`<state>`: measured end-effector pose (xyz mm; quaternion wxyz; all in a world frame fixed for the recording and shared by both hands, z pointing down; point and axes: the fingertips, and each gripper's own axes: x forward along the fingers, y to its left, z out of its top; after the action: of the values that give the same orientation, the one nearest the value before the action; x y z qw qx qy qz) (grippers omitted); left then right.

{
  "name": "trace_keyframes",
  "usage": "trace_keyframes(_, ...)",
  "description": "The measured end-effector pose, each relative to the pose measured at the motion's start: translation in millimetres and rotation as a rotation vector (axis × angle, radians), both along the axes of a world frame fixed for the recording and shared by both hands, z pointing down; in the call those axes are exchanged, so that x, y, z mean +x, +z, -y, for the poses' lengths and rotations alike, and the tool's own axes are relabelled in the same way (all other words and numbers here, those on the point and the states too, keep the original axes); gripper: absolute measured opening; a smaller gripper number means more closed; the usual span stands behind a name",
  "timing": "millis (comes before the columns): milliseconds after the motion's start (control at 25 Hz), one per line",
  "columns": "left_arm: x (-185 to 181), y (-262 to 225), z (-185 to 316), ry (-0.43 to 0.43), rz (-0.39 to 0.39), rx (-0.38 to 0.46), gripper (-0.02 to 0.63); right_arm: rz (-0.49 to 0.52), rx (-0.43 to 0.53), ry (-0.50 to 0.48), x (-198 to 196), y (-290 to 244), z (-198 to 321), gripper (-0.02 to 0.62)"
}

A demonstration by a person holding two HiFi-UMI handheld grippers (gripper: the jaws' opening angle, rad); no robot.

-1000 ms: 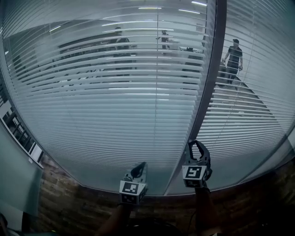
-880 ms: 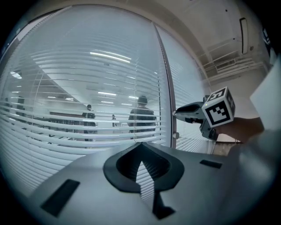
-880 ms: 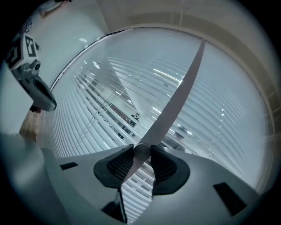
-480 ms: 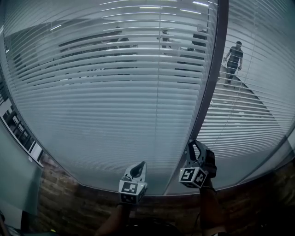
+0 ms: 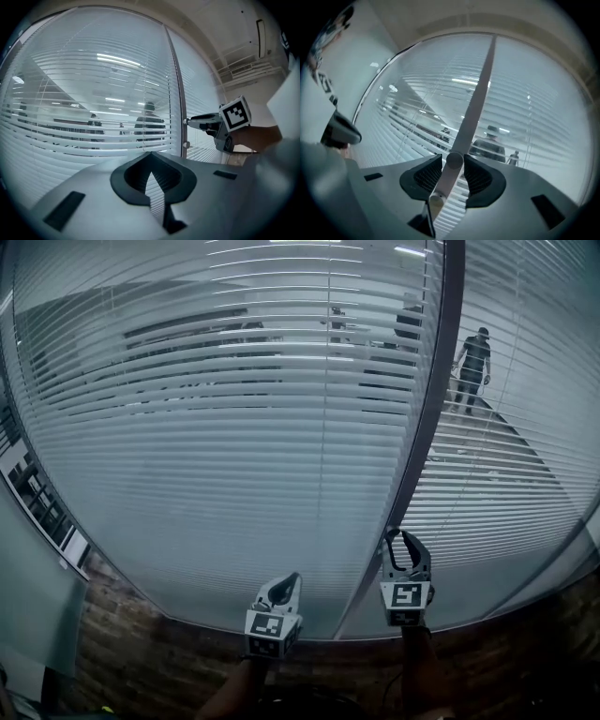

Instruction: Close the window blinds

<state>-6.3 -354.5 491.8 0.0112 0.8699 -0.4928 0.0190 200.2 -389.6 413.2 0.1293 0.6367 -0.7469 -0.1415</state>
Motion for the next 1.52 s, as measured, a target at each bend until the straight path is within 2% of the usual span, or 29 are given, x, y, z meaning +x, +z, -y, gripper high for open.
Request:
trace_keyframes(120,3,-2,-6,0.008,0.008,-0.045,0.002,0.332,-0.082,-0.085,2,7,4,0.155)
trace_keyframes(240,3,-1,-4,0.006,-0.005,-0.012,0.002,0.463,-0.103,-0.086,4,6,5,0.155)
trace_keyframes(400,5,-1,-4,0.012,-0.009,0.011,0.000,0.477,-0.068,-0.020,8,-1,4,0.158)
trace_keyframes(520,3,0,-6,0.007,-0.010,-0.004,0.002,0.474,-0.045,0.034,15,-4,3,0.171)
trace_keyframes(640,2,0,-10,0.010,0.008,-0.033,0.001,0.501,-0.072,0.033,15,0,10,0.187)
trace_keyframes(840,0,-1,-8,0.007,-0.009,-0.001,0.002,0.535,-0.084,0.020,12,-1,17,0.187)
trace_keyframes(880,-1,-1,-9,0.006,-0.005,-0.008,0.002,0.543,-0.078,0.027,13,-1,16,0.176)
trace_keyframes(920,-1,-1,-10,0.005,0.001,-0.020,0.000,0.549,-0.075,0.034,14,-1,16,0.130)
trace_keyframes(960,-2,-1,-11,0.004,0.008,-0.034,0.001,0.550,-0.074,0.036,15,-1,15,0.129)
trace_keyframes(1080,-2,-2,-13,0.001,0.012,-0.063,0.000,0.518,-0.081,0.040,15,-2,15,0.127)
trace_keyframes(1160,-2,-3,-11,0.001,0.003,-0.036,0.000,0.469,-0.095,0.059,14,-4,13,0.127)
trace_keyframes(1520,6,-11,-15,0.023,0.004,-0.061,0.002,0.040,-0.073,0.082,6,-3,14,0.126)
